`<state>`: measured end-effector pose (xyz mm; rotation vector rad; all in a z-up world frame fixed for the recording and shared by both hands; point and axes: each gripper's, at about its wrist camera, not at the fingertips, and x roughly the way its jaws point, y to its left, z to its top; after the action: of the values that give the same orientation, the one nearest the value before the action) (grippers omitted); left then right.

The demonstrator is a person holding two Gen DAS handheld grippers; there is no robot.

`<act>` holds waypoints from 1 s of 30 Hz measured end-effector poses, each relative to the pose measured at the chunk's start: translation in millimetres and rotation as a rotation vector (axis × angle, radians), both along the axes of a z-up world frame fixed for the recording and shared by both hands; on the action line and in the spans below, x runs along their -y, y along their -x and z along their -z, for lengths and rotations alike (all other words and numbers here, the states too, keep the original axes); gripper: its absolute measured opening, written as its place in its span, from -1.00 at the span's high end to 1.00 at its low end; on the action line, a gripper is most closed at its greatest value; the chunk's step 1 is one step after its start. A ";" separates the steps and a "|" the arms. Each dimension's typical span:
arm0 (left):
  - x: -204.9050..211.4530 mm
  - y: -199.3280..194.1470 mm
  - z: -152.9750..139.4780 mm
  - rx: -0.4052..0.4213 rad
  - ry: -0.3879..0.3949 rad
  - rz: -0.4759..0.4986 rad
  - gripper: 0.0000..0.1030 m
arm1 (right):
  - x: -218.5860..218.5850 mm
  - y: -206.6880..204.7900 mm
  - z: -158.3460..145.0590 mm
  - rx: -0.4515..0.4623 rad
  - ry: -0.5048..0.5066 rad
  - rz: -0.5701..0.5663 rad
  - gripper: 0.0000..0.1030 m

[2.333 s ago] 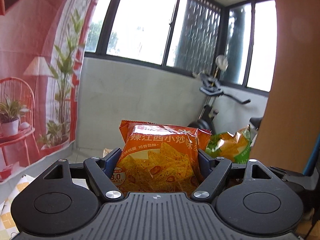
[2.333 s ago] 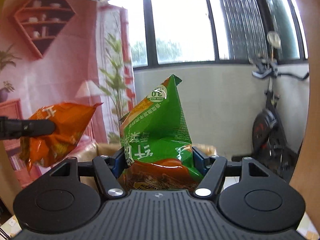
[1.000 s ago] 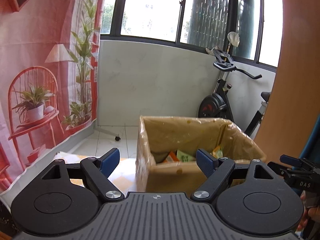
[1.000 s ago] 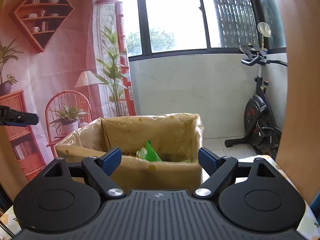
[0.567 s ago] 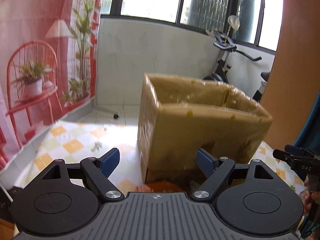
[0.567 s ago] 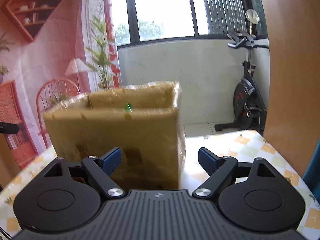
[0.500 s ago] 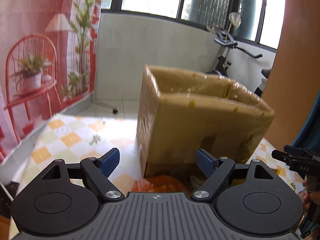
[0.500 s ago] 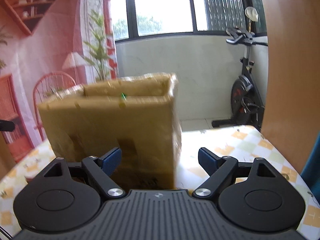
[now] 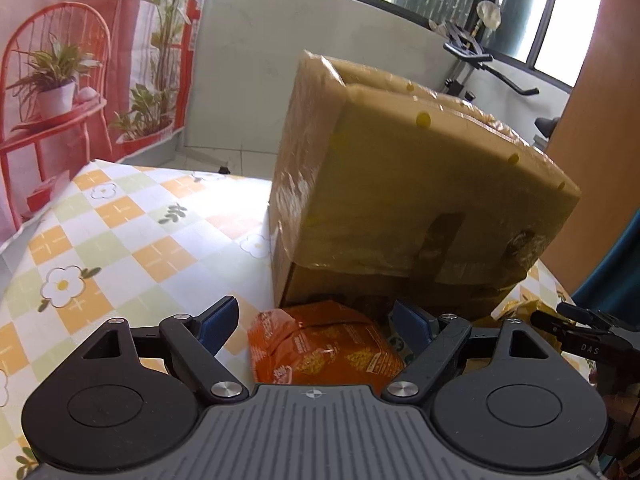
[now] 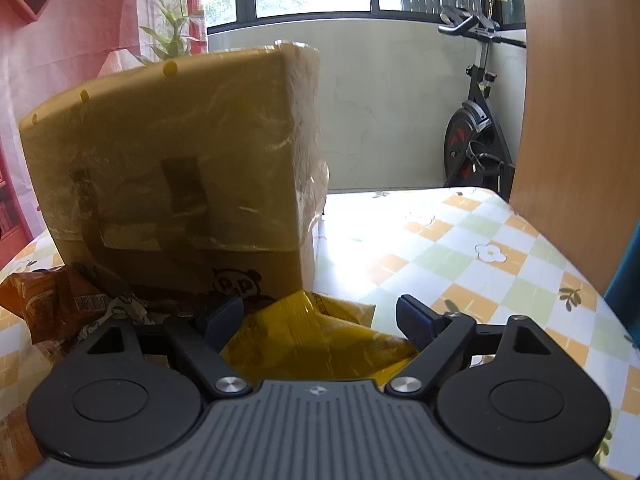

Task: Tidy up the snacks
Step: 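Move the left gripper to an orange bag while the right approaches the yellow bag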

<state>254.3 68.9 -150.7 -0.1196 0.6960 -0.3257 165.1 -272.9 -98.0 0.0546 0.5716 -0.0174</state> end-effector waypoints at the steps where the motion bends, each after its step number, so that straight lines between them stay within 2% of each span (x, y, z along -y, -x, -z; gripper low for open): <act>1: 2.0 -1.3 1.0 -0.005 -0.004 0.005 -0.70 | -0.2 -0.8 1.3 -0.003 -0.001 -0.002 -0.67; 8: 12.7 -7.9 22.1 -0.049 -0.039 0.005 -0.70 | 0.2 -2.2 10.1 0.000 -0.031 -0.011 -0.67; 20: 13.3 -6.0 39.3 -0.104 -0.029 0.031 -0.81 | 2.8 6.8 19.7 0.007 -0.093 0.008 -0.72; 30: 14.1 -6.6 46.3 -0.114 -0.010 0.023 -0.91 | 4.6 9.0 25.5 0.002 -0.141 0.010 -0.77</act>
<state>260.9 54.8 -197.0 -0.1213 0.8124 -0.3390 156.1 -277.6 -123.5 0.1949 0.5697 0.0134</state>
